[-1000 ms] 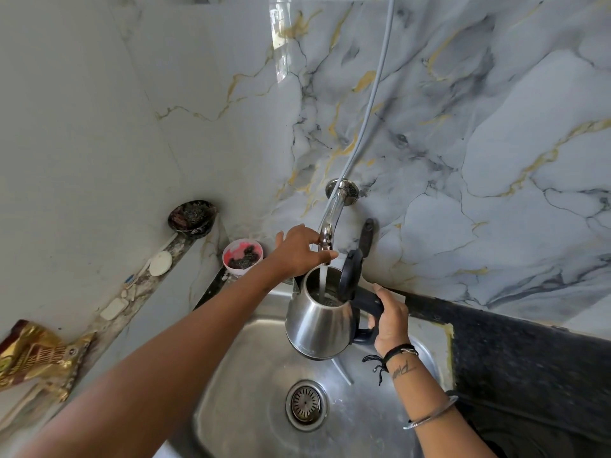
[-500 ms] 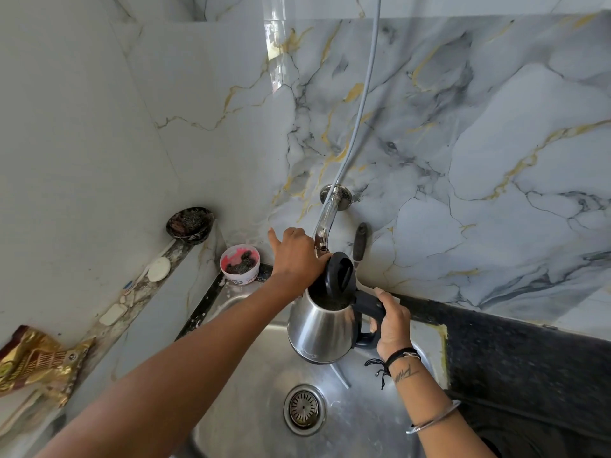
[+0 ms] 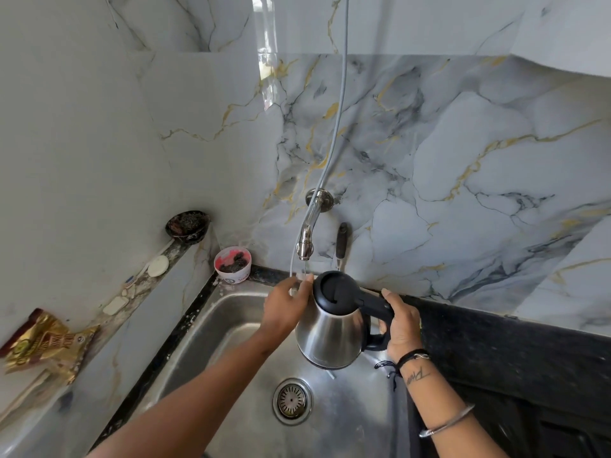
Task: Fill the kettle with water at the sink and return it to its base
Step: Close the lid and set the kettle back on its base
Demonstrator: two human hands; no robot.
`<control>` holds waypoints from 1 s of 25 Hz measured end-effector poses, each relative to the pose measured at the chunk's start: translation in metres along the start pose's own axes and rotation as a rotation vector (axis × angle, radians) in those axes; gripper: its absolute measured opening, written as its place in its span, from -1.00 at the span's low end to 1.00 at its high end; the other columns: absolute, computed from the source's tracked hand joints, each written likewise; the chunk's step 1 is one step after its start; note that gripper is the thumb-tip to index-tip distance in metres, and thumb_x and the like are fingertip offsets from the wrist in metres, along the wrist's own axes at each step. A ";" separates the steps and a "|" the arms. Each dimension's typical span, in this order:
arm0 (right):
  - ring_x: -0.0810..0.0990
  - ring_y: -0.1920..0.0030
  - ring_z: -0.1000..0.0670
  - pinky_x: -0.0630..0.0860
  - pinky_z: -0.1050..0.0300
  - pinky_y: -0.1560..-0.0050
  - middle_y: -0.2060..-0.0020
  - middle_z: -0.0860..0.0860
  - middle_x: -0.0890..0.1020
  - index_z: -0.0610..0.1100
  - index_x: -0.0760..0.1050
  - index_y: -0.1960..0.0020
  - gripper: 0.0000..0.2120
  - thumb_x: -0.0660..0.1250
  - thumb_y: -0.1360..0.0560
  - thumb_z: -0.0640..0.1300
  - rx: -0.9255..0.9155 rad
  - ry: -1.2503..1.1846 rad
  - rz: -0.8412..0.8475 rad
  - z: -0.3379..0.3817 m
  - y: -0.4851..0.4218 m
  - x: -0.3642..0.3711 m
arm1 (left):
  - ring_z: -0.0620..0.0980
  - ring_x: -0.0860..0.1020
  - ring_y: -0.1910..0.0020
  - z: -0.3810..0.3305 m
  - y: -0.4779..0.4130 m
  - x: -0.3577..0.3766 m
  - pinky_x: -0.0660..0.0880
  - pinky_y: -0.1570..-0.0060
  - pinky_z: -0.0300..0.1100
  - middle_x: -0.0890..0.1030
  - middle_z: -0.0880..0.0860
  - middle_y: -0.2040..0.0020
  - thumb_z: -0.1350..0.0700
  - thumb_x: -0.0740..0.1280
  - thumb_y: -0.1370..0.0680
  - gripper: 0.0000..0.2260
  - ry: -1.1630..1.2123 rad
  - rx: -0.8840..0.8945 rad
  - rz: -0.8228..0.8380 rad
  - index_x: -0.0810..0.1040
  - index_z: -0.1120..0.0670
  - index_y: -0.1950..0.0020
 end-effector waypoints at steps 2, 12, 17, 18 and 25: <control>0.54 0.29 -0.13 0.45 0.01 0.19 0.44 -0.07 0.59 -0.13 0.60 0.41 -0.82 0.44 -0.29 -0.05 -0.025 -0.006 -0.018 0.013 0.008 -0.015 | 0.09 0.65 -0.05 -0.007 0.019 0.013 0.54 -0.06 -0.06 0.73 0.14 0.02 -0.34 0.37 -0.43 -0.46 0.161 -0.123 0.086 0.69 0.13 -0.04; 0.61 0.28 -0.11 0.52 0.02 0.16 0.42 -0.02 0.67 -0.13 0.67 0.37 -0.79 0.40 -0.42 -0.19 -0.124 -0.110 -0.103 0.065 0.047 -0.105 | -0.09 0.70 0.21 -0.061 0.087 0.078 0.61 0.21 -0.28 0.76 0.04 0.22 -0.09 0.55 -0.39 -0.76 0.427 -0.093 0.140 0.74 0.08 0.14; 0.58 0.34 -0.08 0.47 0.10 0.32 0.43 -0.03 0.62 -0.13 0.64 0.38 -0.77 0.38 -0.45 -0.19 -0.149 -0.126 -0.121 0.096 0.058 -0.159 | -0.09 0.63 0.22 -0.094 0.117 0.118 0.59 0.13 -0.14 0.75 0.15 0.13 -0.13 0.54 -0.37 -0.65 0.389 -0.015 0.155 0.73 0.14 0.10; 0.57 0.33 -0.10 0.46 0.07 0.29 0.41 -0.07 0.61 -0.15 0.62 0.36 -0.79 0.38 -0.45 -0.19 -0.153 -0.123 -0.134 0.101 0.060 -0.172 | -0.08 0.63 0.20 -0.099 0.124 0.129 0.59 0.10 -0.11 0.74 0.16 0.12 -0.13 0.53 -0.37 -0.64 0.391 -0.011 0.159 0.73 0.15 0.09; 0.49 0.43 -0.12 0.38 0.08 0.37 0.42 -0.12 0.53 -0.13 0.57 0.43 -0.75 0.40 -0.43 -0.16 -0.165 -0.084 -0.153 0.113 0.062 -0.244 | -0.18 0.68 0.24 -0.112 0.164 0.186 0.55 0.28 -0.34 0.75 -0.03 0.23 -0.18 0.51 -0.36 -0.72 0.362 0.021 0.147 0.74 0.02 0.16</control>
Point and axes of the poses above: each hand's wrist, its own y-axis away from the middle knuckle, its own x-axis out of the palm, z = x × y, the point moved 5 cm from there along -y, towards the middle knuckle
